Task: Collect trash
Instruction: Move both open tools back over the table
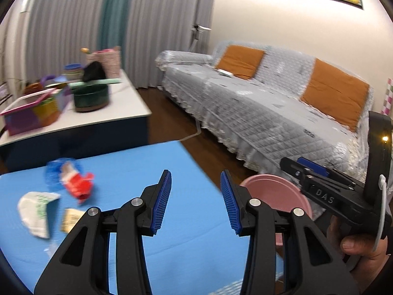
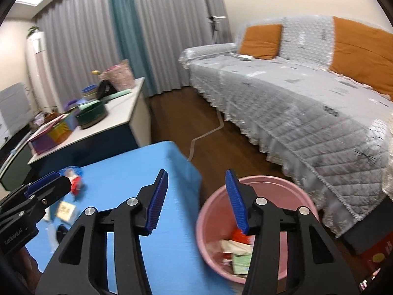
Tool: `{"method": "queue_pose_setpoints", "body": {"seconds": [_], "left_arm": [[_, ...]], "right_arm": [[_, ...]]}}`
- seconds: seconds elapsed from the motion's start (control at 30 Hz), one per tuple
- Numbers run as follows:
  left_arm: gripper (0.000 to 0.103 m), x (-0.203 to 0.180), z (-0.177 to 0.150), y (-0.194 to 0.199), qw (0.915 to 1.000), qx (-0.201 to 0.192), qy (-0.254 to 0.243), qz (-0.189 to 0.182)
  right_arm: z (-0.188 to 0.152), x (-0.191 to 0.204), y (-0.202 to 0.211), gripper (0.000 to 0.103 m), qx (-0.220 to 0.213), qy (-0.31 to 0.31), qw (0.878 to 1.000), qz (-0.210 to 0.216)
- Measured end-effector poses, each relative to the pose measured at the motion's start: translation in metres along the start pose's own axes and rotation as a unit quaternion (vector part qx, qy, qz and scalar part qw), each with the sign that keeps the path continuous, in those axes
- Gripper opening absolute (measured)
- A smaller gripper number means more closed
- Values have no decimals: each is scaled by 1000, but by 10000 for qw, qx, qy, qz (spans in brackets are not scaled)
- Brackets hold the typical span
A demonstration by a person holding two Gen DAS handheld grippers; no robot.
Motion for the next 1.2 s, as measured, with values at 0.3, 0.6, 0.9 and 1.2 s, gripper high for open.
{"method": "queue_pose_setpoints", "body": {"seconds": [0.3,0.6,0.9,1.2], "left_arm": [[42,103,-26,31,9938,103,437,1015],[42,183,-57,39,9762,474,893,1920],[55,213,-87,15,9624,976,943,2353],[66,223,-104,-20,9521,1369,899,2582]], "right_arm": [[-26,90,-14,33,275,408,9959,764],[-77,176,-36,32,903,841,9809,1501],[-132,221,-66,32,1602,1331,9603,1857],[-160,235,-88,33,2041,1554,9473,1917]]}}
Point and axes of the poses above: each gripper's, at about its wrist camera, not at the fingertips, and y roughly against the way its jaws point, x to its left, z to its top, the point moved 4 cm from there along -y, roughly the way its jaws point, and after that the axes turned 4 degrees about -y, right-handed, at the moved point
